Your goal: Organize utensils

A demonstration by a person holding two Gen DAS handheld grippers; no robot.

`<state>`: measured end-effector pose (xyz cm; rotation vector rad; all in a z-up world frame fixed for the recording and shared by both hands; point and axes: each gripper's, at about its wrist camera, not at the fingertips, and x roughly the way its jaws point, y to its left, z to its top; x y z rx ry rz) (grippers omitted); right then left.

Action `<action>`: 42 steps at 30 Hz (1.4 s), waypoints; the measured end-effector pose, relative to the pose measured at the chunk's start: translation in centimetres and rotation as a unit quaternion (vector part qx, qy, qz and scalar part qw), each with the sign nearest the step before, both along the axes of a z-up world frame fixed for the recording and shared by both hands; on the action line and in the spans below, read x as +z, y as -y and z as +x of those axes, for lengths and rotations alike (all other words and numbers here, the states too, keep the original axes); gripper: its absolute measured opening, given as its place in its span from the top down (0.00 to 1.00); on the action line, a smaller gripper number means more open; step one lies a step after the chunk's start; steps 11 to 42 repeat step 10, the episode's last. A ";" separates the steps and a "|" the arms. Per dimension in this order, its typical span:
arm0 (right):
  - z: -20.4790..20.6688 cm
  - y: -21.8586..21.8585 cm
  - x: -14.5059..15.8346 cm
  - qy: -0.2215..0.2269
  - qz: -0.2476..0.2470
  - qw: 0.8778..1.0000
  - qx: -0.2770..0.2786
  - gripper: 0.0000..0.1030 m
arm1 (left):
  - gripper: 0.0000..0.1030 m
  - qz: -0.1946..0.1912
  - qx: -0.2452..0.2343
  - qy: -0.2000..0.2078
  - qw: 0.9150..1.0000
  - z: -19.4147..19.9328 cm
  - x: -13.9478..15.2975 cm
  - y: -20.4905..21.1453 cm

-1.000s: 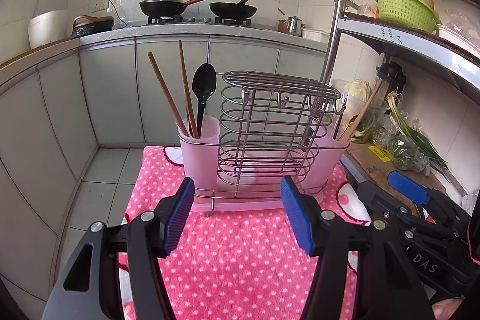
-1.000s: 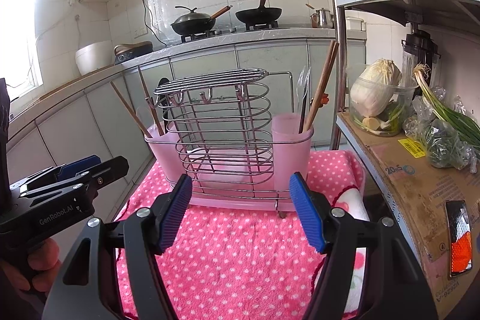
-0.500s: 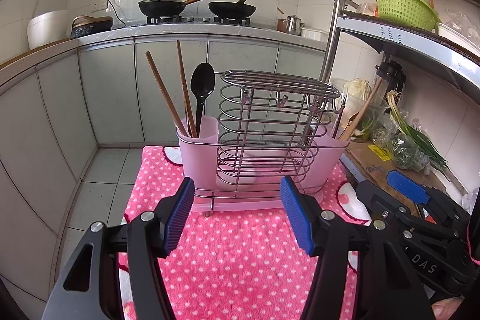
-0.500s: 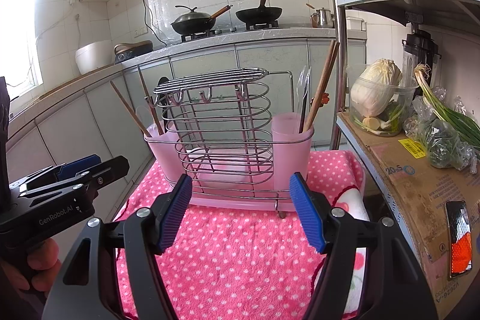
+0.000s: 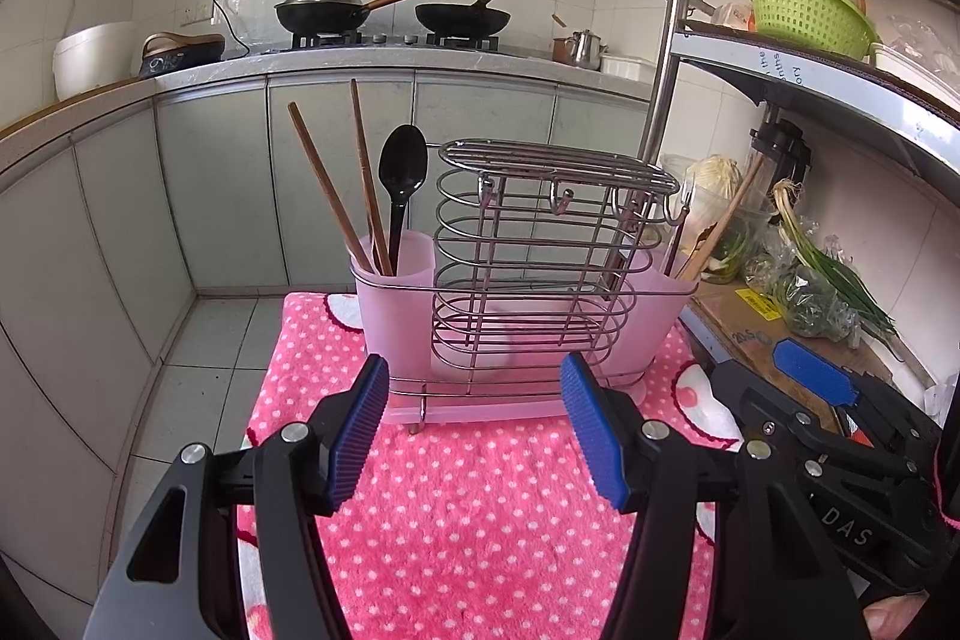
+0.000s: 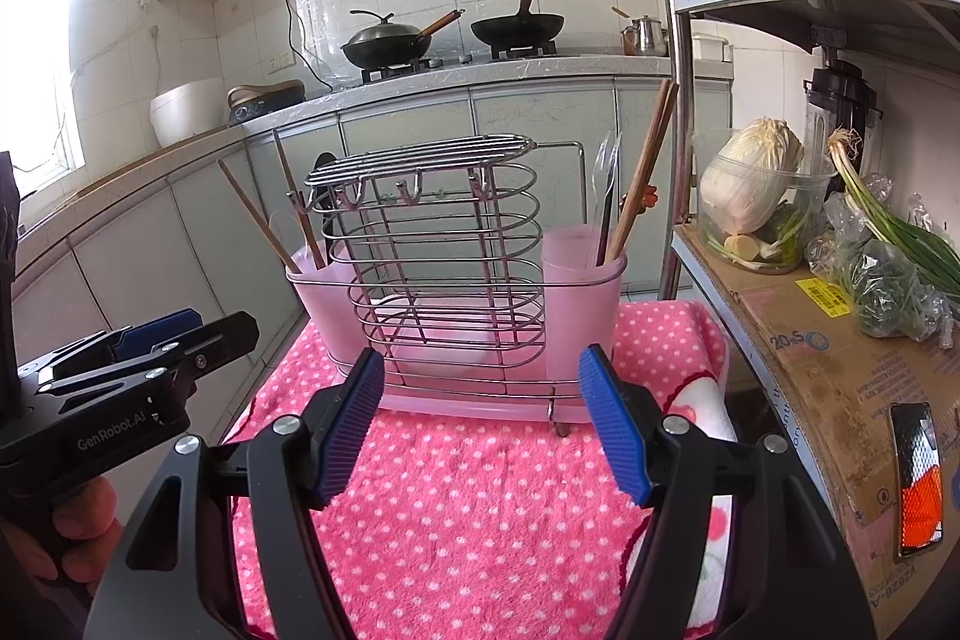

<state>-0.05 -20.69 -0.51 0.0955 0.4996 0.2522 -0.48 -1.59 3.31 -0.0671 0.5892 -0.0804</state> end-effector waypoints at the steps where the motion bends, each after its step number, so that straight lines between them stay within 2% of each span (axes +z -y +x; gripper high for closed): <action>1: 0.0 0.0 0.0 0.000 -0.001 1.000 0.000 0.34 | 0.42 0.001 -0.001 0.000 1.000 0.0 0.0 0.1; 42: 0.2 0.1 -0.1 -0.002 -0.002 1.000 0.001 0.34 | 0.42 -0.004 0.002 -0.006 1.000 0.3 -0.3 0.1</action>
